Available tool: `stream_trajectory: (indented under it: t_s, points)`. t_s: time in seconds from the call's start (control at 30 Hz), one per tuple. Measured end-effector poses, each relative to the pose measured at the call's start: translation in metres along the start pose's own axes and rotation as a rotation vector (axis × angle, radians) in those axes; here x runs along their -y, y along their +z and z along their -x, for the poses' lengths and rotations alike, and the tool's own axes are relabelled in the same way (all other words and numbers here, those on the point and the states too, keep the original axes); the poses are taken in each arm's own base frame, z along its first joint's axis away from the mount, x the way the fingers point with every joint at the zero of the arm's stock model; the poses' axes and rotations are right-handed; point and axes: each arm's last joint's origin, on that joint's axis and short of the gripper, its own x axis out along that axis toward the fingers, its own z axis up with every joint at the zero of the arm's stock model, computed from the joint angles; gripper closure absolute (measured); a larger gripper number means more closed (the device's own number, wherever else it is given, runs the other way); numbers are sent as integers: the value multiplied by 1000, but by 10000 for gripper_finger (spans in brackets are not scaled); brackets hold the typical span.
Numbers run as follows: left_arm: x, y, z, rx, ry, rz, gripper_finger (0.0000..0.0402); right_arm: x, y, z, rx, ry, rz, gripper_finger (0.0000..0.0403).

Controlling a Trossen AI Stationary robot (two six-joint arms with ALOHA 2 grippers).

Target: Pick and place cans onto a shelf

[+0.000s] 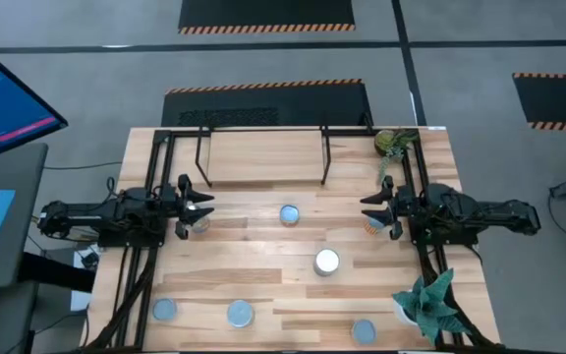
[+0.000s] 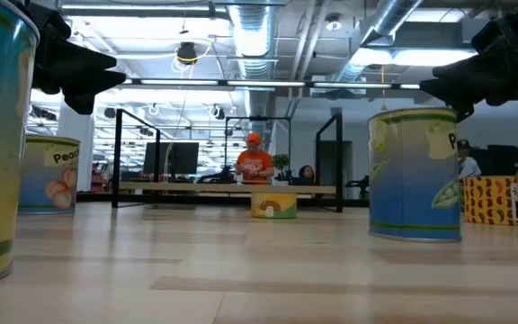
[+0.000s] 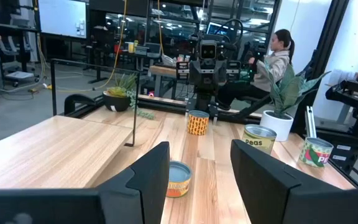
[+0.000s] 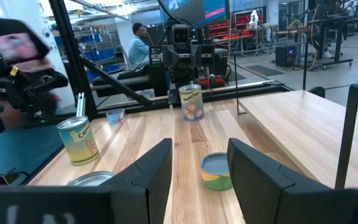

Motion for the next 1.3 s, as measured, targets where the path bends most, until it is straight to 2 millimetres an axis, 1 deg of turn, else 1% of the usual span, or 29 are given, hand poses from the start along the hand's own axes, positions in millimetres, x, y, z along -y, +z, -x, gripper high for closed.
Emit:
stream_trajectory:
  t_s: [0.7, 0.87, 0.93, 1.07, 1.17, 1.2, 1.3]
  points:
    - [0, 0, 0, 1, 2, 2, 239, 0, 0, 0, 0, 0, 0, 223]
    - [0, 0, 0, 1, 2, 95, 239, 0, 0, 0, 0, 0, 2, 221]
    - [0, 0, 0, 2, 5, 134, 239, 0, 0, 0, 5, 0, 39, 220]
    - [-2, 2, 0, 33, 71, 252, 239, 0, 3, 0, 29, 4, 109, 221]
    - [-5, 3, 0, 77, 162, 307, 239, -1, 8, 0, 77, 9, 104, 222]
    - [-6, 4, 1, 97, 204, 317, 239, -1, 9, 1, 86, 11, 77, 222]
    - [-9, 5, 2, 149, 316, 368, 239, -3, 17, 2, 153, 34, -78, 222]
